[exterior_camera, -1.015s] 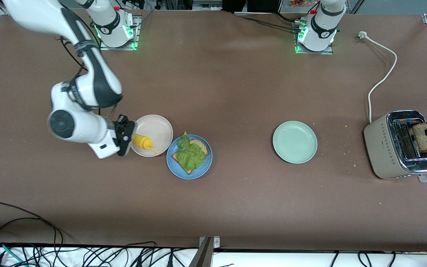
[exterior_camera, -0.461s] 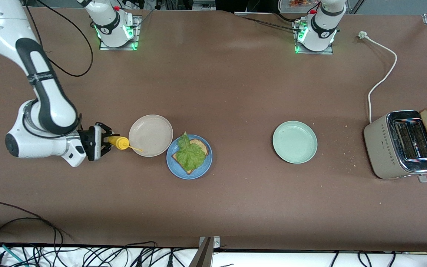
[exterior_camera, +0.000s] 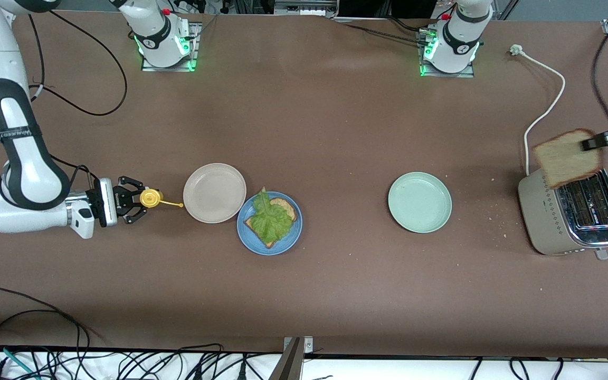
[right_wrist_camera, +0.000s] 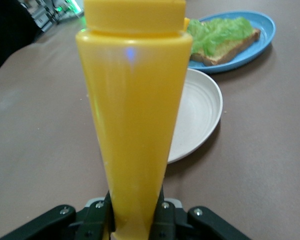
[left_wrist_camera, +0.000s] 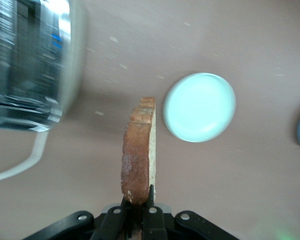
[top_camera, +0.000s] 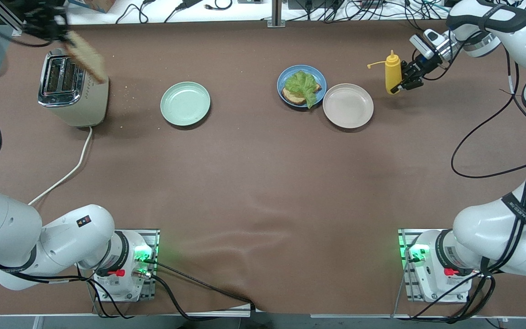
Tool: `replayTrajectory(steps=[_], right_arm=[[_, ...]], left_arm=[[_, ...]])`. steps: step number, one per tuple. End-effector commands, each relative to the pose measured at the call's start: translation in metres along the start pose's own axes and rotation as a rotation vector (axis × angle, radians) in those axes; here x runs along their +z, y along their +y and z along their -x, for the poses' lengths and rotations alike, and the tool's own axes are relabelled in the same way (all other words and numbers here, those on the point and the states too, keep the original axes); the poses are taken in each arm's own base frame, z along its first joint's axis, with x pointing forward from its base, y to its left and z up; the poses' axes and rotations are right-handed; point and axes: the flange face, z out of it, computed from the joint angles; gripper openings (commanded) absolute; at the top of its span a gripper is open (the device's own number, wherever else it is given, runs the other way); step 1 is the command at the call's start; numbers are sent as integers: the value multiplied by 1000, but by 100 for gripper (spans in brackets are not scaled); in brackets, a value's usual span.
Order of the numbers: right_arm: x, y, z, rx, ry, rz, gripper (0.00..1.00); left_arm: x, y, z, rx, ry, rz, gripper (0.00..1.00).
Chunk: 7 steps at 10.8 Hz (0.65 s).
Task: Make sandwich in blue plate with both arms
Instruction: 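Lower the mustard with the right gripper while the left gripper lifts toast, then carry the toast slice over the blue plate with the left gripper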
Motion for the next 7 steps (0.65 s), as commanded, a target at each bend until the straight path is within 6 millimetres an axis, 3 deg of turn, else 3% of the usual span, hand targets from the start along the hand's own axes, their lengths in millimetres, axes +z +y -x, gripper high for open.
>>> replayTrajectory(steps=[1, 5, 7], right_arm=[[19, 20, 35, -127, 185, -11, 0], [49, 28, 56, -166, 252, -17, 0], [57, 33, 65, -200, 257, 4, 0]], left_arm=[[39, 86, 6, -119, -116, 158, 0], [104, 217, 16, -274, -74, 382, 0], [148, 296, 26, -343, -59, 464, 0]])
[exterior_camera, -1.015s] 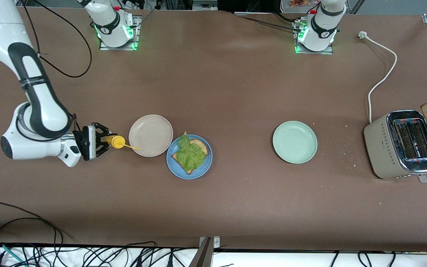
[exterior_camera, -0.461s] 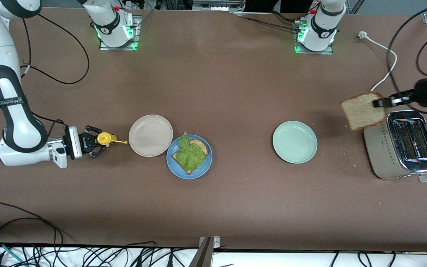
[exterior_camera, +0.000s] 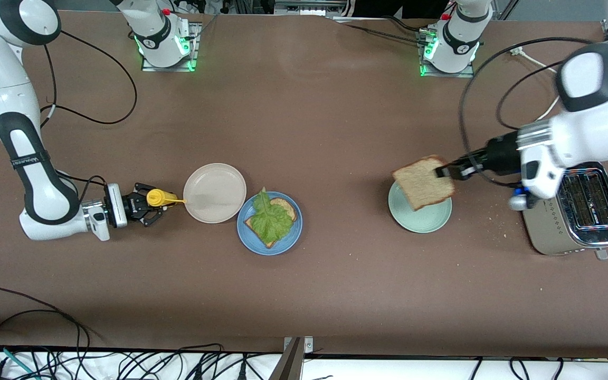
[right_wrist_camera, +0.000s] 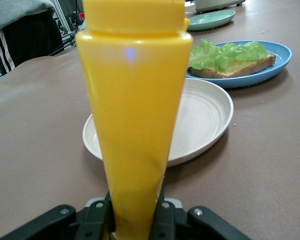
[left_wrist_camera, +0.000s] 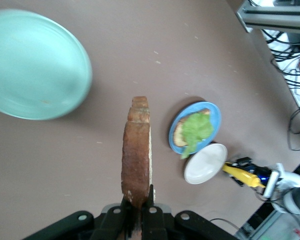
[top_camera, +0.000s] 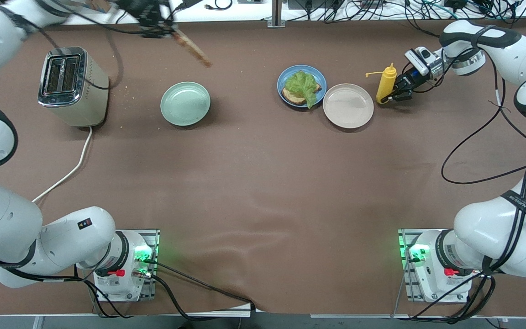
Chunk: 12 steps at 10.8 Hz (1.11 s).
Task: Make sandwich in blue plate with both arms
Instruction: 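Carry the toast slice over the blue plate with the left gripper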
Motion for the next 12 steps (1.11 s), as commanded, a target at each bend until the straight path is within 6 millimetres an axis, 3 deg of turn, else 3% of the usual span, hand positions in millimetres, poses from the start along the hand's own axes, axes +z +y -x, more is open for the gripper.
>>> replayTrajectory(steps=[1, 3, 4, 5, 6, 8, 12], right_arm=[[0, 10, 12, -66, 46, 43, 0], [-2, 15, 20, -91, 50, 59, 0], [-3, 16, 22, -103, 51, 62, 9], [-2, 16, 22, -105, 52, 62, 28], [-5, 15, 24, -112, 51, 67, 99], [-8, 14, 26, -130, 48, 71, 100], [-32, 14, 29, -136, 0, 88, 100]], left_arm=[[95, 68, 39, -93, 25, 126, 0], [156, 98, 61, -104, 51, 202, 0], [187, 104, 66, -102, 66, 233, 0], [216, 111, 79, -85, 87, 254, 0], [241, 114, 86, -71, 125, 268, 0], [274, 124, 90, -49, 177, 284, 0], [325, 142, 91, -64, 202, 269, 0]])
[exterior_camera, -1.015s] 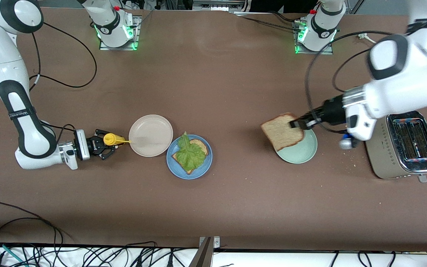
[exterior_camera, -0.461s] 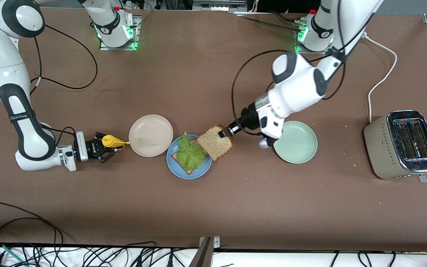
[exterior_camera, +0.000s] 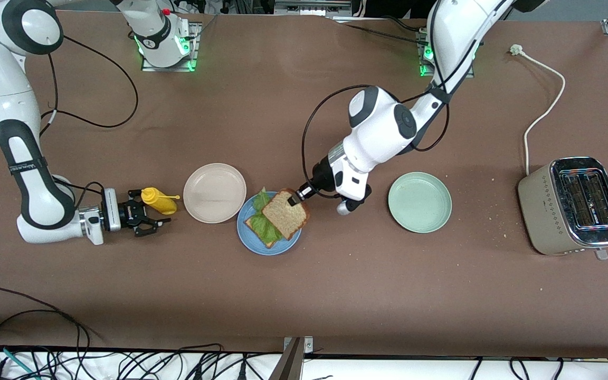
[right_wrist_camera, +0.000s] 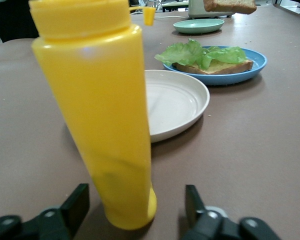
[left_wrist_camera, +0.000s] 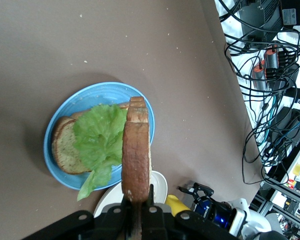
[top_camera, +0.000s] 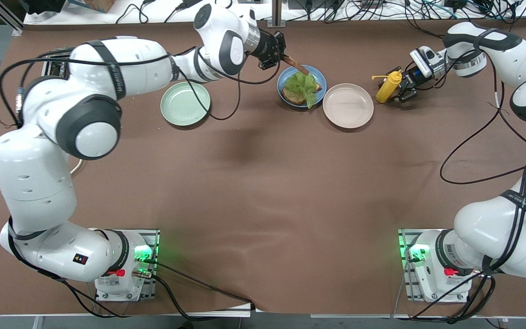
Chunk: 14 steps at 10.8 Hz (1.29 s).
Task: Make sandwich in blue plate with both arms
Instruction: 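Carry the toast slice over the blue plate with the left gripper, then lower the toast onto lettuce with the left gripper while the right gripper retracts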
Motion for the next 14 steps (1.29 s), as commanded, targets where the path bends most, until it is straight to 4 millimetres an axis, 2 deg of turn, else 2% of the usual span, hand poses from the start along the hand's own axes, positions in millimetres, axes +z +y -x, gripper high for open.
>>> replayTrajectory(steps=[1, 4, 5, 7, 10, 12, 14], right_arm=[[-24, 2, 7, -27, -30, 9, 100], [-45, -2, 10, -38, -85, -13, 100], [-60, -4, 12, -31, -106, -13, 100], [-82, -2, 3, -19, -157, -17, 100], [-122, -4, -39, 211, -305, 0, 100], [-134, -5, -71, 366, -384, 25, 100], [-141, 1, -122, 469, -490, 52, 100]], left_arm=[[32, 12, 6, 1, 28, 25, 0], [48, 25, 5, -35, 26, 61, 0], [55, 26, 7, -35, 34, 59, 0], [72, 16, 14, -11, 71, 28, 0], [78, 12, 23, -6, 62, 17, 0], [83, 7, 28, -9, 55, 4, 0], [87, 1, 28, -19, 49, -15, 0]])
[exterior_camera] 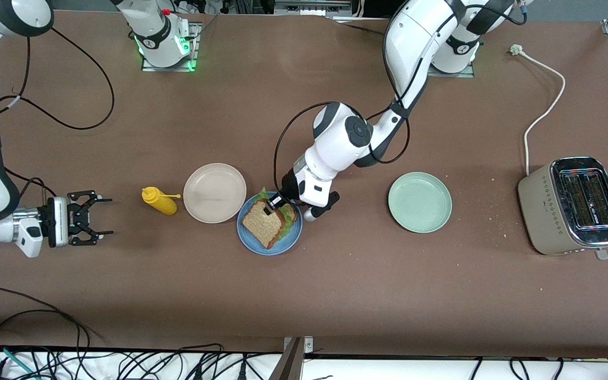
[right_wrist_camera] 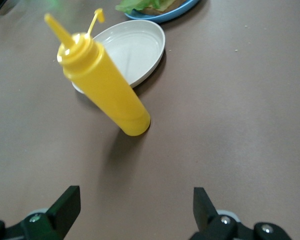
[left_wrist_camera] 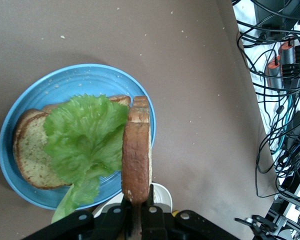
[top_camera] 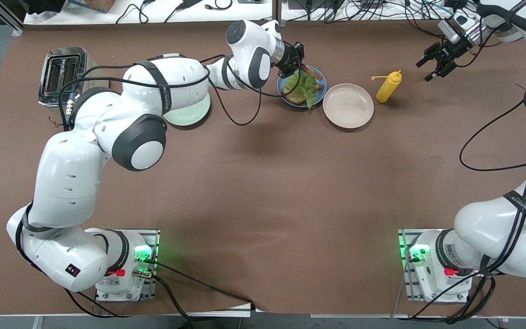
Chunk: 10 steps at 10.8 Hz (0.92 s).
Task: Make sandwich in blue plate with both arms
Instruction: 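Lower the toast onto lettuce with the left gripper while the right gripper retracts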
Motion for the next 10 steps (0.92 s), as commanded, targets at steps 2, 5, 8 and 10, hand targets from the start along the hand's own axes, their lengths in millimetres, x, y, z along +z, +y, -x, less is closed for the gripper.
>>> replayTrajectory(steps=[2, 5, 8, 10], right_arm=[[-55, -30, -77, 239, -193, 72, 100], [-79, -57, -136, 485, -302, 160, 100], [-90, -74, -164, 672, -330, 230, 100], [-88, -96, -180, 876, -340, 281, 100]], left_arm=[[13, -17, 1, -52, -9, -38, 0], [21, -38, 2, -61, -13, -89, 0], [28, -49, 5, -104, -44, -158, 0], [32, -54, 9, -108, -48, -172, 0]])
